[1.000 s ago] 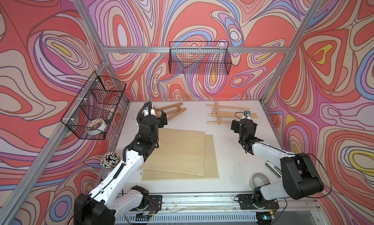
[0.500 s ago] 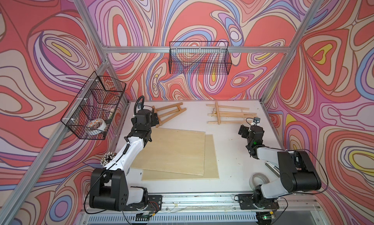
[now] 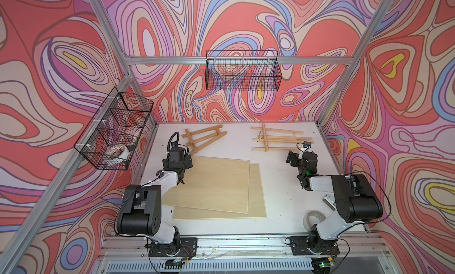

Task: Disassemble the easel
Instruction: Reset both arms

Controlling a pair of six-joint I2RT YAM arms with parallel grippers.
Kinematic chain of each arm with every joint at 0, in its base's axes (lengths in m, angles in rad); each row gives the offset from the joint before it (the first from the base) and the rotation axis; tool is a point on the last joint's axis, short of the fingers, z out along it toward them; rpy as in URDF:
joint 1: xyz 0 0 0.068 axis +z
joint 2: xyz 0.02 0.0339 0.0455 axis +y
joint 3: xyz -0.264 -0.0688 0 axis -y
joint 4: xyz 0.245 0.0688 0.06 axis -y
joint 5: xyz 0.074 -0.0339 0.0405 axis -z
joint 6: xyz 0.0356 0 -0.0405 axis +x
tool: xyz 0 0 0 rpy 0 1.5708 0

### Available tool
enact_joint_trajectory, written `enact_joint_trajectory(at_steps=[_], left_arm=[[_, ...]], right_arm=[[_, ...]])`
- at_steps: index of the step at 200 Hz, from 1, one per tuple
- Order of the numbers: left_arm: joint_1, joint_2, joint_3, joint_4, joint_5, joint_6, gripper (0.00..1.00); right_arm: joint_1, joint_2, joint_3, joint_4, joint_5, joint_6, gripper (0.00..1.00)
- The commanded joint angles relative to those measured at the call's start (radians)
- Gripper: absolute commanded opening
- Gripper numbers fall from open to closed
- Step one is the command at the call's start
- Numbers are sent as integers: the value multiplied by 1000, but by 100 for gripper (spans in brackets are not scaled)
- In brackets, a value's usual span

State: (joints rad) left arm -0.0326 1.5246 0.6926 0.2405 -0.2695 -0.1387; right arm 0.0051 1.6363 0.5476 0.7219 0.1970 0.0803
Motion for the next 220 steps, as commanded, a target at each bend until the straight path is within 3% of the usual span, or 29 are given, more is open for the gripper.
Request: enact_joint_trajectory(at_steps=[1, 19, 50, 75, 85, 98, 127, 152, 190, 220], left_arm=[[3, 10, -37, 152, 34, 59, 100], [2, -3, -124, 326, 57, 80, 100], [-5, -19, -204, 427, 102, 106, 100], [-22, -11, -294, 589, 116, 132, 100], [-33, 3, -317, 645, 102, 143, 100], [-50, 30, -347, 738, 91, 167, 100], [-50, 25, -339, 713, 93, 164, 100], [-29, 22, -317, 659, 125, 147, 100], [-1, 21, -306, 635, 161, 127, 100], [1, 17, -316, 652, 154, 126, 100]], right_arm=[[-36, -24, -52, 77, 32, 65, 98], [-62, -46, -103, 139, 49, 100, 98], [-62, -66, -192, 278, 54, 107, 98], [-63, 64, -323, 675, -51, 61, 98], [-67, 82, -343, 739, -59, 61, 98], [-67, 79, -344, 734, -57, 59, 98], [-67, 121, -335, 764, -63, 54, 98], [-68, 92, -292, 656, -73, 53, 98], [-51, 68, -85, 237, -176, -17, 98], [-27, 72, -85, 241, -140, -33, 98]])
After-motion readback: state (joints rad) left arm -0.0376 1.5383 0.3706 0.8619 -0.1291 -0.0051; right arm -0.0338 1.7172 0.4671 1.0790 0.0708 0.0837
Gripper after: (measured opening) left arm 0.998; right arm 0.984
